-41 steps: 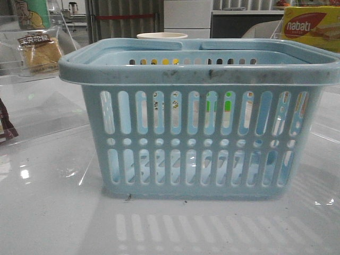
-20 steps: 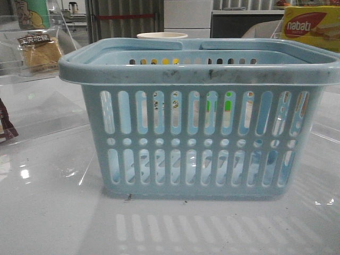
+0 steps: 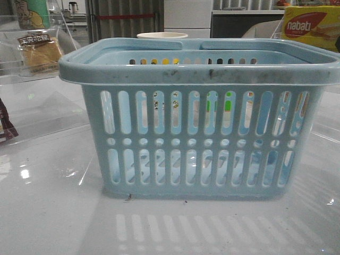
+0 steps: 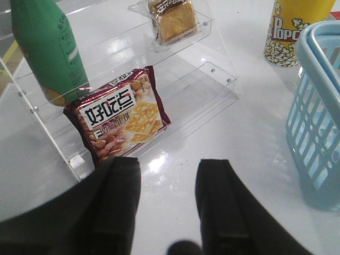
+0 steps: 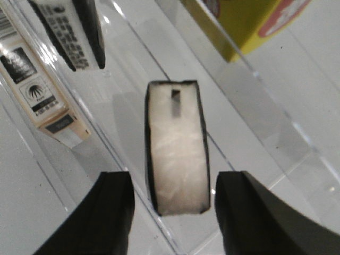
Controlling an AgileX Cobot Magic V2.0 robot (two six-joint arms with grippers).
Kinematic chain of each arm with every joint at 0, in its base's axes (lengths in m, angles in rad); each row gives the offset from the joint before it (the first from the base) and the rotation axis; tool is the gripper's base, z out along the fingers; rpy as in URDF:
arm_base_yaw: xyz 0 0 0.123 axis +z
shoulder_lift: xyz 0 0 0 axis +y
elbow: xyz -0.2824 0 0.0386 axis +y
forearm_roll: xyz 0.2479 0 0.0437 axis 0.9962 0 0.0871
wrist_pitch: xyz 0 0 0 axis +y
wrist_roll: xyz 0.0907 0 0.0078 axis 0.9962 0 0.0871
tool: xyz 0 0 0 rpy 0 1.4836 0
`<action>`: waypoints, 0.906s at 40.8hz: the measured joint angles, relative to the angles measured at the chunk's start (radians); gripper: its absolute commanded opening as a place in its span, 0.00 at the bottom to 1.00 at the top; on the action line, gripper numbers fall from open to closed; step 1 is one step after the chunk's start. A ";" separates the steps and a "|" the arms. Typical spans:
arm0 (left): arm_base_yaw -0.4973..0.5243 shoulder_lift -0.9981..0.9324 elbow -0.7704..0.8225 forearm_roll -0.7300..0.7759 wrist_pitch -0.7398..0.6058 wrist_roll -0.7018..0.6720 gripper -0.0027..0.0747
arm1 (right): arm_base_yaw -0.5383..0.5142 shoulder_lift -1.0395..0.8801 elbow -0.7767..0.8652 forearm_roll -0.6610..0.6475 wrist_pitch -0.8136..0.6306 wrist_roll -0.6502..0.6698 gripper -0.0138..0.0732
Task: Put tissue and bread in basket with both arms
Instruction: 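Grasp the black-and-white tissue pack with the right gripper, then carry the tissue pack over the basket and release it inside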
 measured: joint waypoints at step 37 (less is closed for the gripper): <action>0.000 0.000 0.000 0.000 -0.020 0.000 0.46 | 0.048 -0.284 0.000 0.130 0.112 0.000 0.42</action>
